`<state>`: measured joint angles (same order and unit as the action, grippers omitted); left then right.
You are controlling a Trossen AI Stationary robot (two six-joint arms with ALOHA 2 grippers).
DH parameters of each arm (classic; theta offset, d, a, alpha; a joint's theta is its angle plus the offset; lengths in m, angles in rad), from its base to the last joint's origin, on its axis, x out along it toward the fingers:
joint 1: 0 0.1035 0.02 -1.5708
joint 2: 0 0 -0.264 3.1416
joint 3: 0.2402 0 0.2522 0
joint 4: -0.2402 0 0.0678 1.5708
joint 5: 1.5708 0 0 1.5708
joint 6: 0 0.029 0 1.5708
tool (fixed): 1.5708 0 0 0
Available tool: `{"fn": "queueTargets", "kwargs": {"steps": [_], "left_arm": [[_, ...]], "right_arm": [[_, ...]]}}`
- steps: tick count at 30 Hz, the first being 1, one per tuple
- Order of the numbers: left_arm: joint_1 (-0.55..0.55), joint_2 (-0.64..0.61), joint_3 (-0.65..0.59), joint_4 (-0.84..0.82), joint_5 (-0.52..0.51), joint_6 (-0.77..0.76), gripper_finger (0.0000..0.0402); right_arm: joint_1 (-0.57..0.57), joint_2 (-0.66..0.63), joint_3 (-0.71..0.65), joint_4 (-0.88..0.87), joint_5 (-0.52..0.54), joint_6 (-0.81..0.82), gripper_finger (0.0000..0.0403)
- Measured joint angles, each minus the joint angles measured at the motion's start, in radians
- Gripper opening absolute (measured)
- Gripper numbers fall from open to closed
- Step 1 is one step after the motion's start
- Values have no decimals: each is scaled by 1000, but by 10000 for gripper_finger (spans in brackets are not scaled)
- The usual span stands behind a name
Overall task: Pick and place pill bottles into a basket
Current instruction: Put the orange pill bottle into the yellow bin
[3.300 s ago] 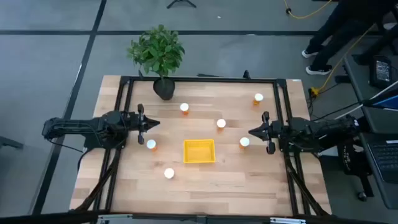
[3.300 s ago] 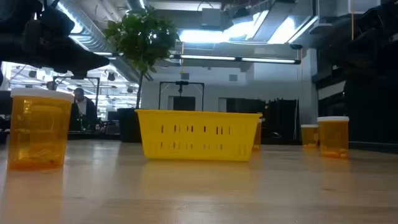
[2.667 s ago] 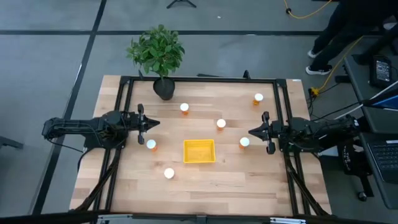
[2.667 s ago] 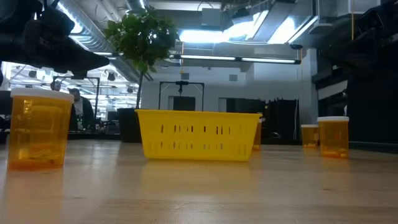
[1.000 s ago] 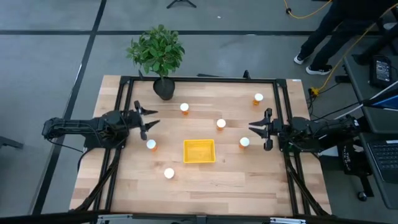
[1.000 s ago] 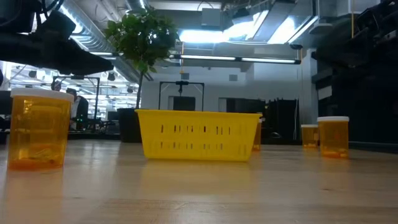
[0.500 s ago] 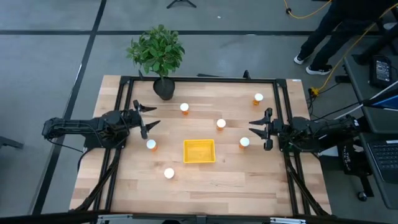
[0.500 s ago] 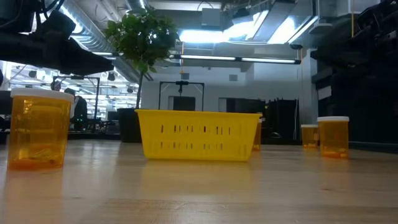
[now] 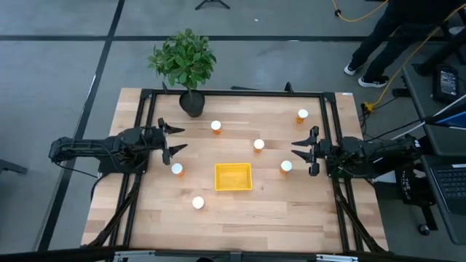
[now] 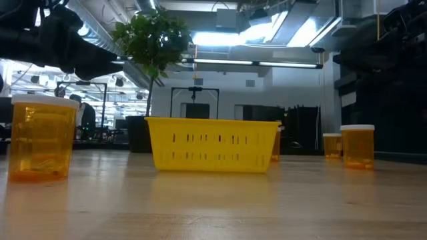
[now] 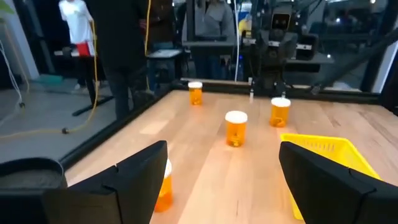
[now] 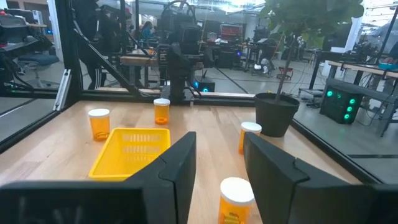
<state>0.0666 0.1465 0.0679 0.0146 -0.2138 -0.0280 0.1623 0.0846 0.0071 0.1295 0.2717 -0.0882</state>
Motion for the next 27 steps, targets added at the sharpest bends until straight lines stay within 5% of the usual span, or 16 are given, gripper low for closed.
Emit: {"fn": "queueTargets", "kwargs": {"steps": [13, 27], "left_arm": [[-55, 147, 144, -110, 0, -86, 306], [-375, 465, 337, -206, -280, -220, 306]], "right_arm": [[0, 0, 0, 0, 0, -6, 137], [0, 0, 0, -1, 49, -26, 137]]}}
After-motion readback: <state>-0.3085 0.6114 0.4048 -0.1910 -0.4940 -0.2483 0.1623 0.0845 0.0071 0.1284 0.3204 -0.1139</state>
